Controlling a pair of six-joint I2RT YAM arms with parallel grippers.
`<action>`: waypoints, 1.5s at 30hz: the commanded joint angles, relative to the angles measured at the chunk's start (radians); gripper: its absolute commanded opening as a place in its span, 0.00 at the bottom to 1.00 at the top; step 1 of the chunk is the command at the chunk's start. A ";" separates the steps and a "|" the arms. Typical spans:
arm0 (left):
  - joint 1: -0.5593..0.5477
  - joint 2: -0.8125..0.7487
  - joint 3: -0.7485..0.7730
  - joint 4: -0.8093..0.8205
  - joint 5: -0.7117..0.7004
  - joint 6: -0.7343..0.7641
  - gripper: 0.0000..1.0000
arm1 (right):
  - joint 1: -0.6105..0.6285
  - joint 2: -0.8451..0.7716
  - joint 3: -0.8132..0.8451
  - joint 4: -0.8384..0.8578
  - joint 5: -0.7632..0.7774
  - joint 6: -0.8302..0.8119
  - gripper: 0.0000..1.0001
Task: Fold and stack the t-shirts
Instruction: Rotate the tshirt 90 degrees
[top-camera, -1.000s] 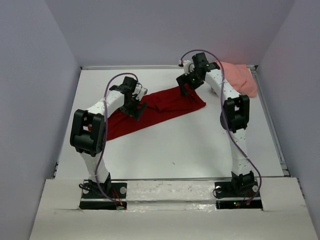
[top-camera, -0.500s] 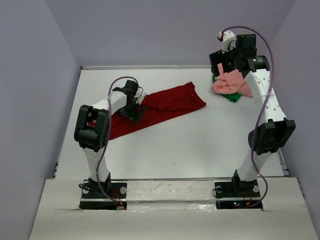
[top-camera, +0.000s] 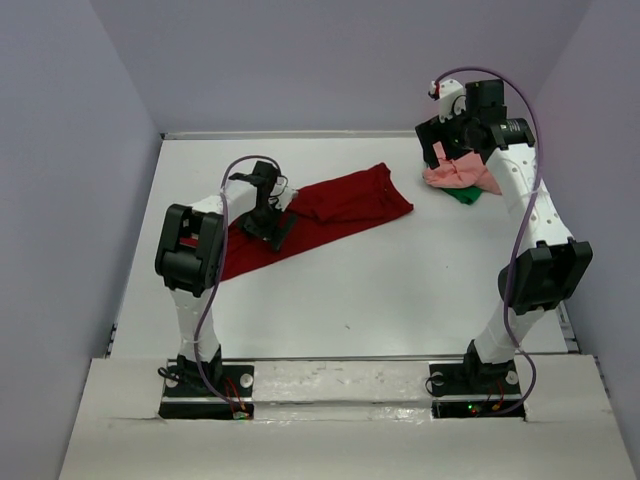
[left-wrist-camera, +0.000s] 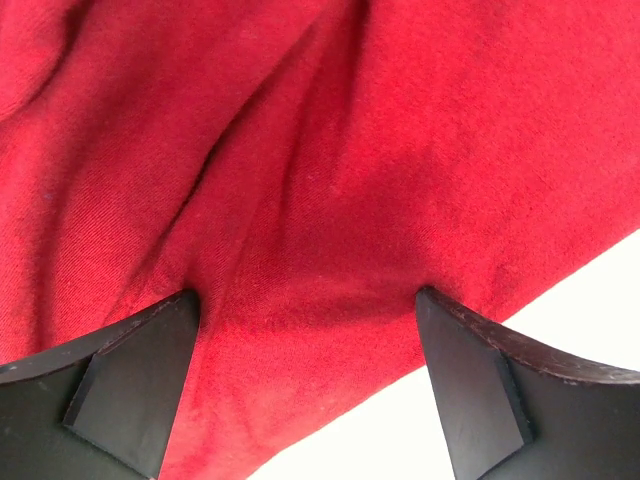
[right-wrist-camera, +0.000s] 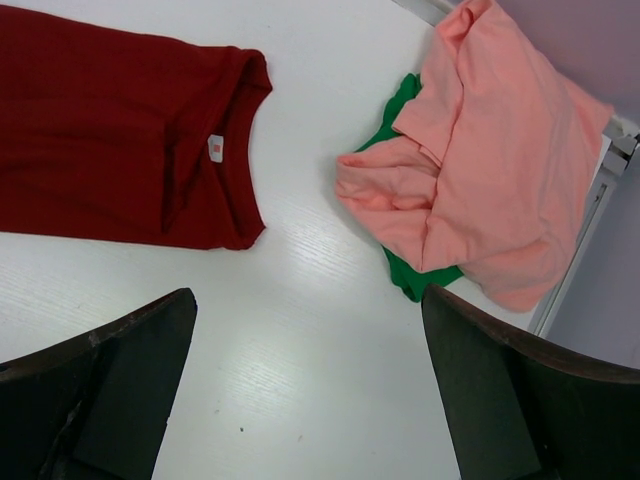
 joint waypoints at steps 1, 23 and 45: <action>-0.071 0.066 -0.035 -0.084 0.197 0.016 0.99 | -0.006 -0.039 -0.016 0.003 0.019 -0.001 1.00; -0.435 0.130 0.141 -0.350 0.437 0.080 0.99 | -0.006 -0.094 -0.135 -0.020 0.011 0.014 1.00; -0.663 0.273 0.655 -0.485 0.433 0.065 0.99 | -0.006 -0.058 -0.158 -0.062 -0.086 0.031 1.00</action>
